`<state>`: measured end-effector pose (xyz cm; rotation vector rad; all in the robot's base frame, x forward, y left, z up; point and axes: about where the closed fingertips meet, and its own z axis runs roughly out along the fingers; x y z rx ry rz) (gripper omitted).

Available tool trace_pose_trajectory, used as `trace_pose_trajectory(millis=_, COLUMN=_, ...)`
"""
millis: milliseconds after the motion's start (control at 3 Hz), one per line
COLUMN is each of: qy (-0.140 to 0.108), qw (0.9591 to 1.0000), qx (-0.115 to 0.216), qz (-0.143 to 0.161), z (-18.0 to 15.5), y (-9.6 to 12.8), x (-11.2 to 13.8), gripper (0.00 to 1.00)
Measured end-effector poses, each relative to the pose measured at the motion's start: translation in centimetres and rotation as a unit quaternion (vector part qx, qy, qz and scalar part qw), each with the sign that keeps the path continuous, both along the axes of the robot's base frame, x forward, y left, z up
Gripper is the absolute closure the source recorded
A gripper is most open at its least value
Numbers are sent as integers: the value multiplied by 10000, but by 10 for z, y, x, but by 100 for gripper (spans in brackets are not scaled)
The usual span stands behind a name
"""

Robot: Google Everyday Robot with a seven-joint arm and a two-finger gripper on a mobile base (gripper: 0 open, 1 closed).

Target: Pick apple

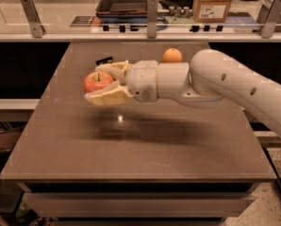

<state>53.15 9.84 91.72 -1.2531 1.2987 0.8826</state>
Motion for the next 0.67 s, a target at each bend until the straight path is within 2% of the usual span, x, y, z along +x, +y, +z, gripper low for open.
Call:
trace_pose_trajectory(millis=333, qy=-377, qw=9986, qx=-347, qz=-102, z=54, y=-12, x=-1, gripper=100)
trace_pose_trajectory(millis=667, qy=-385, qw=9986, qx=-351, qz=-107, z=55, y=-12, x=0, gripper=100)
